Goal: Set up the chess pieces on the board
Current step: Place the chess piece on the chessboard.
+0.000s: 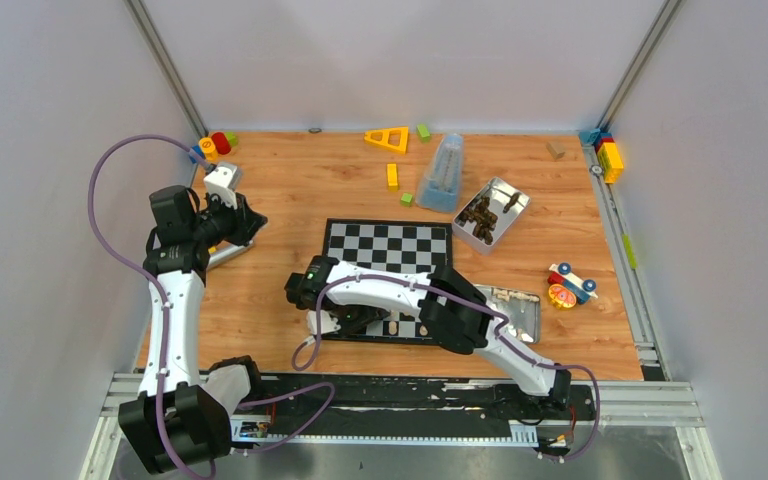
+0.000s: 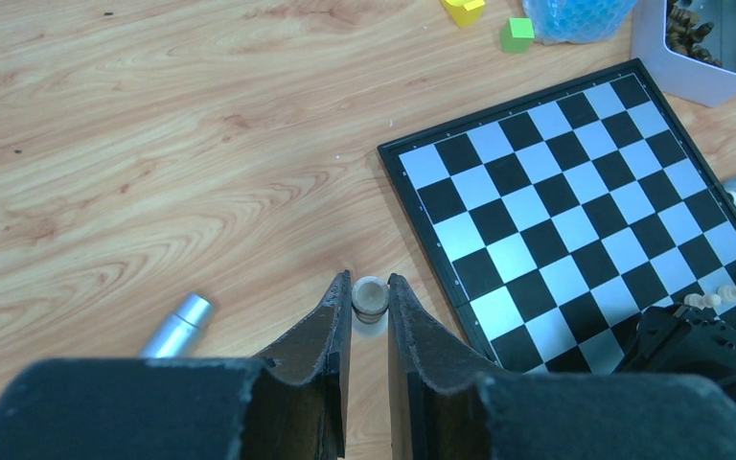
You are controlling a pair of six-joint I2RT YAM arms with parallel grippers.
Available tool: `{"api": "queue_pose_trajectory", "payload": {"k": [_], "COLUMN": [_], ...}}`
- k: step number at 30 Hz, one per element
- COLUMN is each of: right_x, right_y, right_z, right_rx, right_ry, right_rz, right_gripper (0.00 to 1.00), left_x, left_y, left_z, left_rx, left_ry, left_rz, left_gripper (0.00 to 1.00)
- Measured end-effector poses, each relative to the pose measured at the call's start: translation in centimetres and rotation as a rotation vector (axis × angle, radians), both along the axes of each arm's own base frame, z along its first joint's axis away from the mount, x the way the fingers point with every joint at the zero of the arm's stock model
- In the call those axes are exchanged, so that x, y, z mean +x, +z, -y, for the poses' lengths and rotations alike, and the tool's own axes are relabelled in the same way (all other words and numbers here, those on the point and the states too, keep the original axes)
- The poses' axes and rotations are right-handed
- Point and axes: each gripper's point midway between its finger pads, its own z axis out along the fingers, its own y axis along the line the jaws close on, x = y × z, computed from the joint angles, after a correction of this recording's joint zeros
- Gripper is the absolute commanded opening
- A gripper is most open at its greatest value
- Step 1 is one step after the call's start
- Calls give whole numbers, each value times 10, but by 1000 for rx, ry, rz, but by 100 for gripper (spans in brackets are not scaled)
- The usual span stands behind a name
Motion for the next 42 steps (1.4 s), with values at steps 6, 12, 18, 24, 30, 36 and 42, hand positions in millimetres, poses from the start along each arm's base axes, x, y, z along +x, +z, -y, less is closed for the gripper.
{"api": "queue_pose_trajectory", "payload": {"k": [6, 12, 18, 24, 30, 36, 42], "right_x": [0, 1, 1, -3, -3, 0, 1], "right_y": [-2, 0, 1, 1, 2, 13, 38], "right_z": [-4, -6, -8, -12, -13, -29, -45], "right_rx": [1, 10, 15, 25, 32, 115, 285], "right_ry": [6, 5, 7, 12, 12, -16, -95], "right_rz": [5, 9, 10, 4, 7, 10, -35], "right_gripper": [21, 16, 13, 14, 28, 39, 40], "left_x": [0, -1, -1, -1, -1, -3, -9], "left_y": [0, -1, -1, -1, -1, 1, 8], "left_z": [1, 1, 1, 1, 1, 6, 23], "left_rx": [-1, -4, -4, -4, -4, 0, -13], "left_ry": [-4, -6, -6, -6, -7, -48, -184], "left_rz": [0, -5, -5, -5, -5, 14, 73], "left_gripper": [0, 0, 0, 0, 0, 0, 0]}}
